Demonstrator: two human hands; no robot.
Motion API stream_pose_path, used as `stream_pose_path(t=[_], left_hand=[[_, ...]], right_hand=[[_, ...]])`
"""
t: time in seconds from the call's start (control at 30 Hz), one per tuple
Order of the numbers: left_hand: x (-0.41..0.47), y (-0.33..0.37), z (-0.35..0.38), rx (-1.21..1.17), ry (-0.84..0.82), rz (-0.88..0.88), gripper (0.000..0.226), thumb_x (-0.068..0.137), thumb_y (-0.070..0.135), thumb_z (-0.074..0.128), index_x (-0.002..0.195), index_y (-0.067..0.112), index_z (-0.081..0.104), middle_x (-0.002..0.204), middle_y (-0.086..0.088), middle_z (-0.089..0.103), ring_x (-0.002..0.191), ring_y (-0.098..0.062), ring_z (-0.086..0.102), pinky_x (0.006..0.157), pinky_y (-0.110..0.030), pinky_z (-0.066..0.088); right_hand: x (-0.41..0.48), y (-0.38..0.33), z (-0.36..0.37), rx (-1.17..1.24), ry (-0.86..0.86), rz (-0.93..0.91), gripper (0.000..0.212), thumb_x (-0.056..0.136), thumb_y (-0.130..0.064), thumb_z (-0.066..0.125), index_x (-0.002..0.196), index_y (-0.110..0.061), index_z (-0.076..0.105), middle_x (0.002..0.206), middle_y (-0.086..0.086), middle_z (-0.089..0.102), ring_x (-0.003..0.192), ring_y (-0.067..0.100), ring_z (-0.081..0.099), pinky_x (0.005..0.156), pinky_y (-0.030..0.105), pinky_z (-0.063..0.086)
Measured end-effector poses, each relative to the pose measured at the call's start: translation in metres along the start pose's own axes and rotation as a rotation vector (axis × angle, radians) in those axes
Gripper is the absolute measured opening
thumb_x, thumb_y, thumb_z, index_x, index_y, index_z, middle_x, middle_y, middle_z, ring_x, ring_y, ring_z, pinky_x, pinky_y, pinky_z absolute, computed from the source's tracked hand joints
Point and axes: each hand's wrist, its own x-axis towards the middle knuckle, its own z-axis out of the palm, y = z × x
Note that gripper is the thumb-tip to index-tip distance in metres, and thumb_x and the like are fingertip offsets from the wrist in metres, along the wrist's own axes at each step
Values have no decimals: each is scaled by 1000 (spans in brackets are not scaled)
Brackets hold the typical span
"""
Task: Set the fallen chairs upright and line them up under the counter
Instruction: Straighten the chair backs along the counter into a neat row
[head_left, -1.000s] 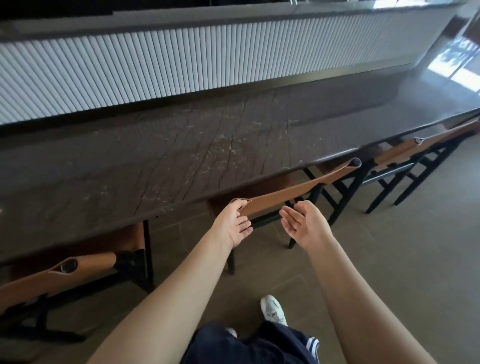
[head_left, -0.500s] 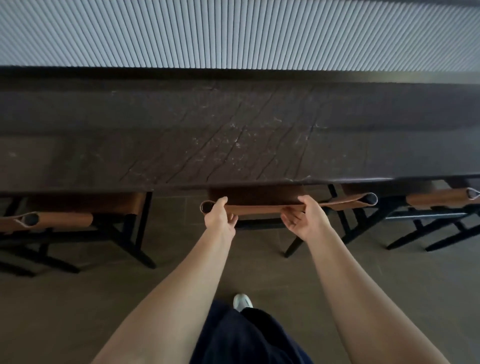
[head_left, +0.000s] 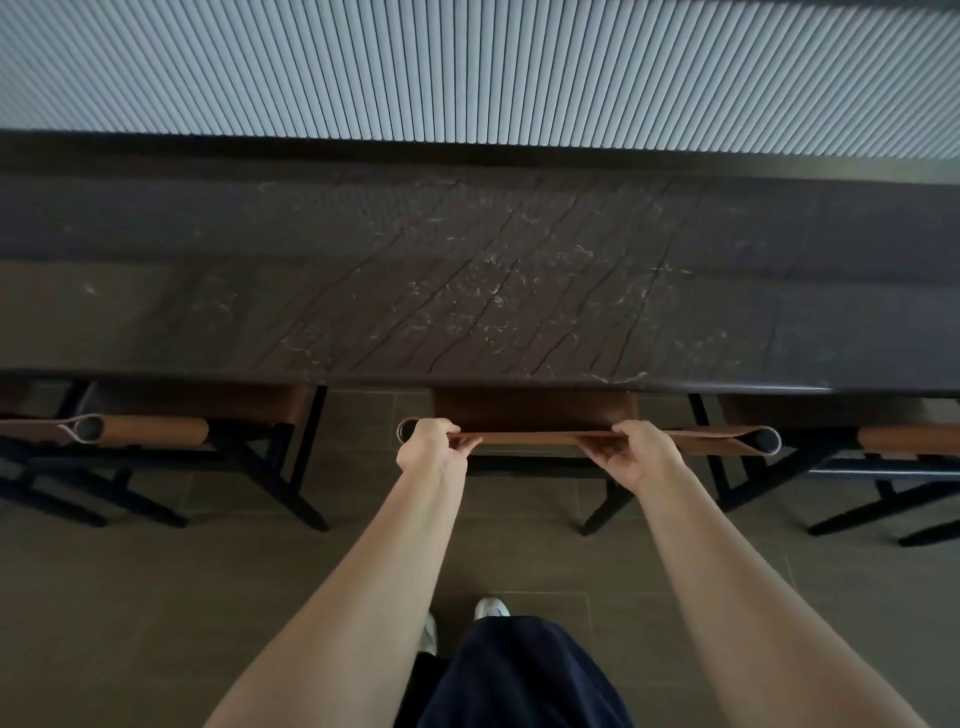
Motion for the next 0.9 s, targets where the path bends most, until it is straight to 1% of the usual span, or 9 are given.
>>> stream_pose_path(t=[0.07, 0.17, 0.2, 0.3, 0.4, 0.5, 0.67, 0.77, 0.9], left_hand=[[3, 5, -8, 10, 0, 10, 44, 84, -20, 50, 124, -1, 50, 127, -27, 47, 111, -44, 54, 87, -53, 54], [7, 16, -22, 30, 4, 19, 37, 84, -19, 52, 118, -4, 54, 123, -27, 50, 107, -43, 57, 83, -51, 56], [9, 20, -26, 36, 9, 16, 36, 84, -18, 52, 118, -5, 55, 121, -27, 52, 106, -43, 58, 83, -51, 56], [13, 36, -38, 55, 19, 5, 38, 86, -16, 52, 122, -6, 55, 122, -26, 54, 106, -43, 59, 83, -50, 56], [20, 51, -48, 51, 36, 16, 38, 87, -15, 51, 124, -6, 55, 123, -26, 53, 107, -43, 58, 83, -50, 56], [27, 68, -57, 35, 34, 15, 38, 88, -16, 49, 124, -5, 54, 123, -26, 53, 108, -43, 58, 84, -51, 55], [39, 100, -72, 18, 22, 23, 40, 88, -15, 49, 125, 0, 53, 124, -25, 51, 112, -44, 56, 88, -53, 53], [45, 110, -75, -3, -7, 18, 42, 88, -15, 48, 126, 2, 52, 126, -24, 51, 114, -43, 54, 91, -53, 52], [48, 111, -75, -5, -33, -6, 41, 89, -15, 49, 126, 1, 52, 127, -23, 50, 116, -40, 54, 89, -53, 53]], right_hand=[[-3, 6, 4, 15, -6, -1, 34, 99, 4, 37, 132, -3, 44, 125, 25, 55, 94, 37, 61, 67, 52, 55], [-7, 18, 16, 36, -18, 1, 30, 99, 6, 37, 127, -1, 45, 128, 25, 52, 92, 38, 59, 86, 58, 53], [-7, 23, 20, 40, -21, -2, 31, 99, 6, 37, 128, -1, 45, 129, 25, 51, 92, 38, 58, 89, 59, 52], [-12, 37, 33, 46, -33, -4, 37, 99, 7, 37, 134, -1, 43, 133, 24, 47, 93, 37, 57, 89, 59, 52], [-16, 52, 46, 55, -39, -1, 36, 99, 8, 38, 133, -1, 43, 134, 25, 47, 101, 39, 56, 94, 60, 50], [-19, 63, 62, 67, -68, 4, 37, 98, 9, 37, 133, -1, 42, 132, 26, 46, 102, 40, 56, 93, 59, 51], [-26, 83, 92, 76, -102, 11, 31, 98, 9, 37, 126, -4, 44, 125, 24, 46, 91, 37, 57, 86, 55, 54], [-25, 87, 104, 62, -97, -7, 37, 98, 10, 37, 132, -3, 42, 129, 24, 44, 98, 38, 56, 90, 56, 53], [-25, 85, 106, 53, -92, -18, 27, 98, 9, 38, 119, -8, 43, 134, 24, 44, 111, 41, 54, 87, 54, 55]])
